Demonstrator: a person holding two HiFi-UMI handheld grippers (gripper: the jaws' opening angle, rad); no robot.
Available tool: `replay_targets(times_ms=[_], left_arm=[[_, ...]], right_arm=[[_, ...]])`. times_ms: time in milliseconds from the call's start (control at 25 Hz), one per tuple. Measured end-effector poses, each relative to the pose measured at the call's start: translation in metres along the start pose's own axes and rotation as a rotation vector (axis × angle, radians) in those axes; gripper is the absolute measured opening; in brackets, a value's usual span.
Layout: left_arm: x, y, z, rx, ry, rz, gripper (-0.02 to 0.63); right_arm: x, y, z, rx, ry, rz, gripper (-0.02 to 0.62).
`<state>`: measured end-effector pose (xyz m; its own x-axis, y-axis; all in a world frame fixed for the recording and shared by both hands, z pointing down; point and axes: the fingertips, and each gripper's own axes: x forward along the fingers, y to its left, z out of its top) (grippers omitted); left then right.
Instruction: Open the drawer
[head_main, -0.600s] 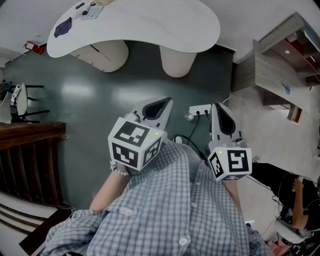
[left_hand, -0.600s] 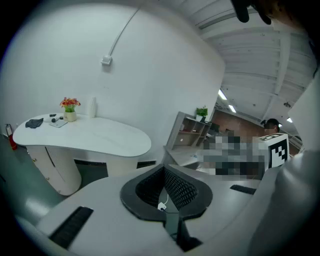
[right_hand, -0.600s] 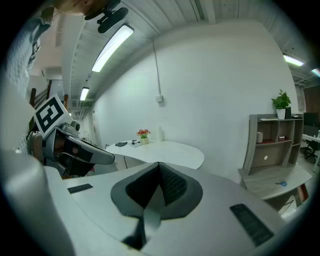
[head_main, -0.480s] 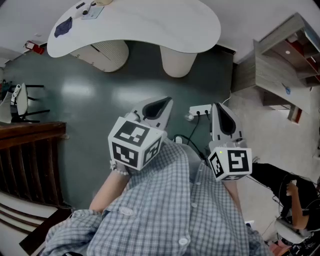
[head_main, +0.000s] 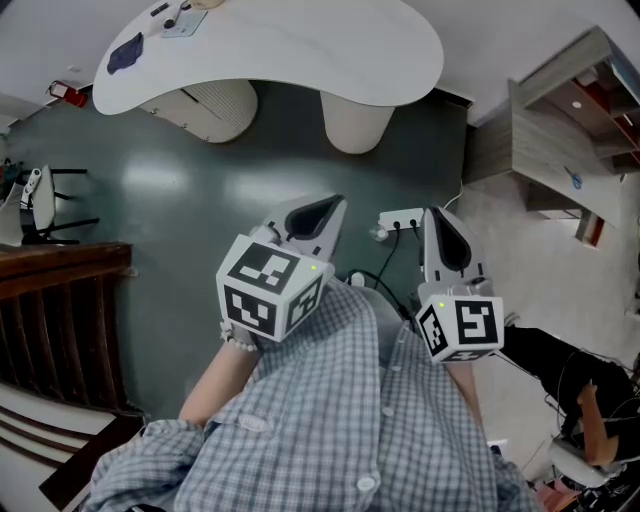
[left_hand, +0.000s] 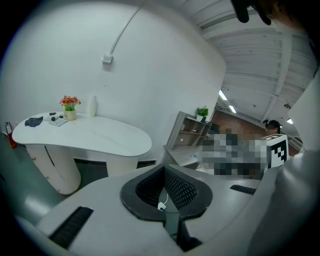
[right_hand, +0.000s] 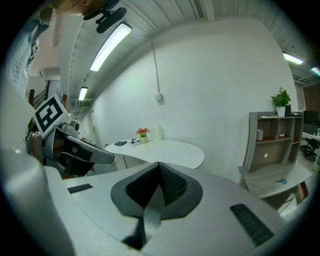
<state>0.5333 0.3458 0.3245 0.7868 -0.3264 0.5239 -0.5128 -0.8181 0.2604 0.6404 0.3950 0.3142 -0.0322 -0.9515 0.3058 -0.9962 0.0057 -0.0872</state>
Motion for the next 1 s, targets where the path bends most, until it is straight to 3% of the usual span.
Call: replay_targets(times_ms=[680, 1000], left_arm=[[-0.025, 0.042, 0.004, -0.091, -0.03, 0.067, 0.003], [-0.05, 0.094, 0.017, -0.127, -0.058, 0.122, 0.003]], right_arm=[[0.033, 0.033, 0.011, -0.034, 0.028, 0.08, 0.009], [0.084, 0.075, 0.035, -0.065, 0.022, 0.166, 0.009]])
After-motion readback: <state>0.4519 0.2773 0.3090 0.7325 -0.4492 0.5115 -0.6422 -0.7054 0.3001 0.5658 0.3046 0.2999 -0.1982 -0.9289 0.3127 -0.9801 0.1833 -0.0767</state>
